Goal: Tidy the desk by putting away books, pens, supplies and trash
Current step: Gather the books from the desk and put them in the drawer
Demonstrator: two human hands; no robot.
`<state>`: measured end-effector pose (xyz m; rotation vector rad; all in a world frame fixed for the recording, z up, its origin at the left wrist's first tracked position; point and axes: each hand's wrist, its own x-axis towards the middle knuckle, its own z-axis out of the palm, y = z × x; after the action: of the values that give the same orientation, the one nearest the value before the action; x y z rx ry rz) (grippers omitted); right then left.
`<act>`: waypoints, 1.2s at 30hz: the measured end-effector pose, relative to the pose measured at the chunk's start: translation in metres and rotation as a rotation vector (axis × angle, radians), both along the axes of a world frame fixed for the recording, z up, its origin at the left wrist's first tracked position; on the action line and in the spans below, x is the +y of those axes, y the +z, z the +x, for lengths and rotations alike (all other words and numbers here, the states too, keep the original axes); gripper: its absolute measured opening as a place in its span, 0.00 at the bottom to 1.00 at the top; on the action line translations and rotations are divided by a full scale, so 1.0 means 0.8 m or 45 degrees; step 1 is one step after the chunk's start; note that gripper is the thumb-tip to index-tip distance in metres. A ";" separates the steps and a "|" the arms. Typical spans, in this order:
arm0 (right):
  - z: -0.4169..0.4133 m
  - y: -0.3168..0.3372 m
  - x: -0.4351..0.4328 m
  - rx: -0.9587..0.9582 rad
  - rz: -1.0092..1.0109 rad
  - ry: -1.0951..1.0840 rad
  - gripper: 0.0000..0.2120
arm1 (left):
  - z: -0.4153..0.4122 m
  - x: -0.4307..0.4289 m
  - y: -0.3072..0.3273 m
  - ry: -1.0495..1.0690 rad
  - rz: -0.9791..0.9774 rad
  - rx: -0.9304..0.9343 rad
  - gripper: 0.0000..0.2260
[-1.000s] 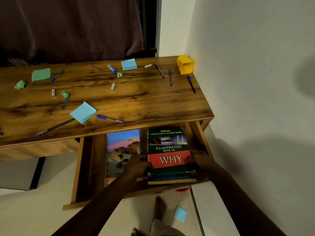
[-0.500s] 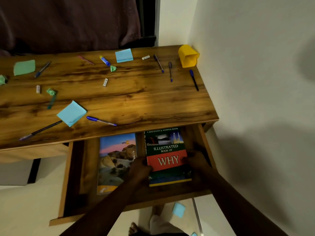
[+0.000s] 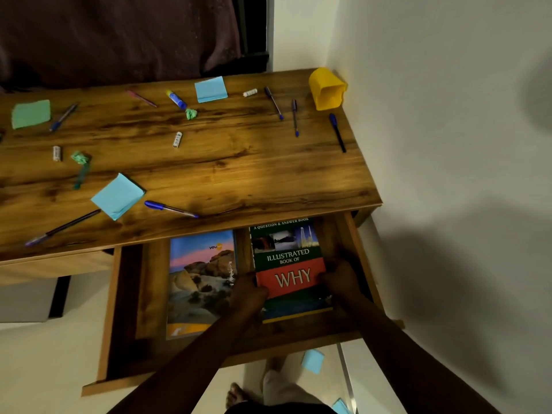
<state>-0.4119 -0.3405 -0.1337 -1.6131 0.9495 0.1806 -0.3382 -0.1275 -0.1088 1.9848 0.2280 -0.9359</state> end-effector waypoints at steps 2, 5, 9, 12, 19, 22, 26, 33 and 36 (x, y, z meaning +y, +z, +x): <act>-0.001 0.004 0.003 -0.010 -0.035 0.006 0.13 | -0.001 0.000 0.000 0.004 -0.007 0.002 0.19; -0.002 0.003 0.005 -0.025 -0.114 0.060 0.13 | -0.002 0.000 -0.004 0.006 -0.009 0.001 0.19; -0.008 -0.003 0.008 -0.023 -0.215 0.144 0.12 | -0.005 0.005 0.001 -0.050 -0.034 -0.029 0.20; -0.014 0.006 0.013 -0.042 -0.233 0.177 0.17 | -0.011 0.015 0.018 -0.109 -0.054 -0.142 0.21; -0.059 0.065 0.065 -0.187 -0.621 0.542 0.19 | -0.039 0.094 0.056 -0.397 0.015 -0.618 0.17; -0.083 0.083 0.102 -0.339 -0.722 0.764 0.17 | -0.059 0.140 0.058 -0.442 -0.028 -0.656 0.15; -0.104 0.098 0.144 -0.366 -0.658 0.973 0.16 | -0.089 0.192 0.066 -0.494 0.038 -0.716 0.12; -0.131 0.096 0.183 -0.380 -1.136 1.037 0.14 | -0.114 0.256 0.049 -0.820 0.277 -0.947 0.18; -0.140 0.092 0.194 -0.383 -1.301 0.955 0.13 | -0.116 0.257 0.042 -0.822 0.333 -1.085 0.12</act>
<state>-0.5241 -0.1855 -0.0605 -2.7981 0.1047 -0.0662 -0.4313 0.0779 -0.0748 2.5697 -0.8450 -0.3467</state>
